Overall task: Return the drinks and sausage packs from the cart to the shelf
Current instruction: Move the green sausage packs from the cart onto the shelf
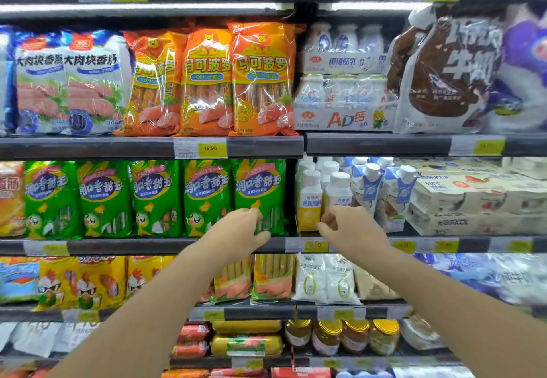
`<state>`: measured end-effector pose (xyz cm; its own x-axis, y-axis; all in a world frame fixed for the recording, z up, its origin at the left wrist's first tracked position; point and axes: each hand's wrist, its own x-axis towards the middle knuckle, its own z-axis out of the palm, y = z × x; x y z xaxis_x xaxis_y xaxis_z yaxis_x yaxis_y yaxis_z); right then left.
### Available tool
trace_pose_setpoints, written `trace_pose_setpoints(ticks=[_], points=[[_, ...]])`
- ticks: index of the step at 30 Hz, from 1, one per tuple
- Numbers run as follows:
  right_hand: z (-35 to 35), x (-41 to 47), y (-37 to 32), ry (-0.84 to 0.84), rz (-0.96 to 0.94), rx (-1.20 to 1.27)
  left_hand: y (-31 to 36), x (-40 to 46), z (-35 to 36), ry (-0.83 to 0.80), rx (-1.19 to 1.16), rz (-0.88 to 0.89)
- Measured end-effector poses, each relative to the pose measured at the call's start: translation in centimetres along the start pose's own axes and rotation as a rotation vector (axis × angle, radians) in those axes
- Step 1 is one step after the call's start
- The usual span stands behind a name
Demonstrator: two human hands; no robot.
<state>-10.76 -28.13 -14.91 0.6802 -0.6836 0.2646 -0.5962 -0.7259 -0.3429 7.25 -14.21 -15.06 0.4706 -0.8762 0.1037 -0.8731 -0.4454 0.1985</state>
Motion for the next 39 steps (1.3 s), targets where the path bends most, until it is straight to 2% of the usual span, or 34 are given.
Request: trace_pose_setpoints(ticks=[7,11,16,23,33,39], points=[[-1.6,-1.3,5.0,0.133,-0.124,-0.336,4.3,-0.6,0.8,0.000,-0.020,0.018],[-2.9,-1.2,7.1,0.167,-0.152,-0.397,7.8,0.3,1.3,0.007,0.046,0.033],[-4.0,-0.9,9.7,0.125,-0.161,-0.440,10.7,1.0,2.0,-0.026,0.209,0.002],[-4.5,-1.4,11.1,0.058,-0.224,-0.502,12.5,0.3,1.5,-0.098,0.246,-0.080],[-3.2,0.1,7.8,-0.098,-0.017,-0.337,10.3,2.8,-0.4,0.005,0.043,-0.156],[-0.8,2.1,6.1,-0.154,0.150,-0.239,9.5,5.6,1.0,0.052,-0.090,-0.166]])
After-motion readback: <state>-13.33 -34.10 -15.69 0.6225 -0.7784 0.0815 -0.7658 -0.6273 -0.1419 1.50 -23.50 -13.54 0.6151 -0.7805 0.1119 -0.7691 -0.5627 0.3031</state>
